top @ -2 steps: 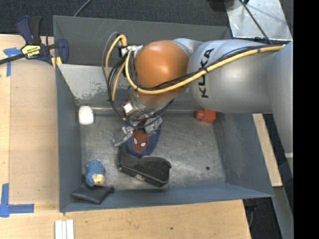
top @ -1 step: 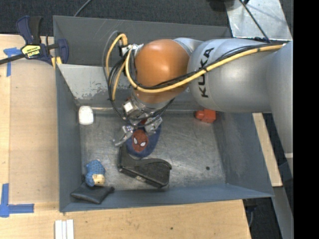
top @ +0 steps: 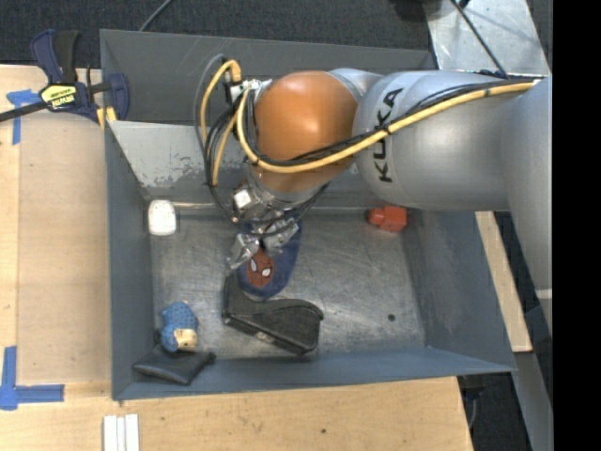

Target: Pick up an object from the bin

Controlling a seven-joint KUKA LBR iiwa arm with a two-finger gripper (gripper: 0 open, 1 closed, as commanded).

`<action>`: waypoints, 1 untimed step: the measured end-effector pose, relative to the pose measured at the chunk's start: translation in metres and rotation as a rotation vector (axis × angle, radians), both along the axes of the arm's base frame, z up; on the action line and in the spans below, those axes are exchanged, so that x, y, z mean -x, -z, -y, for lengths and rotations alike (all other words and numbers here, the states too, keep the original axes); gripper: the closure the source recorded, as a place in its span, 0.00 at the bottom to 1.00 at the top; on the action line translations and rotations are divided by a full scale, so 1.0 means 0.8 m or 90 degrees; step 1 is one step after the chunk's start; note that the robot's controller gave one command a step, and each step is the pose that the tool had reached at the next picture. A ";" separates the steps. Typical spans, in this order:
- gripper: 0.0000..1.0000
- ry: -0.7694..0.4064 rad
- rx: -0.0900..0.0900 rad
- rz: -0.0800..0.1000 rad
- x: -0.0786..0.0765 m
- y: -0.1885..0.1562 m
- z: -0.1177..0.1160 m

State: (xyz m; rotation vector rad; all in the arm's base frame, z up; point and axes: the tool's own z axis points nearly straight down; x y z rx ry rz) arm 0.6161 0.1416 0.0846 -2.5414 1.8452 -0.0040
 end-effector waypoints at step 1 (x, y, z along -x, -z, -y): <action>1.00 0.003 -0.003 -0.001 -0.001 -0.011 -0.002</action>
Offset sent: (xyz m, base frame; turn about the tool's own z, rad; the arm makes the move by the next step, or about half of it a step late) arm 0.0001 -0.0001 0.0058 0.0000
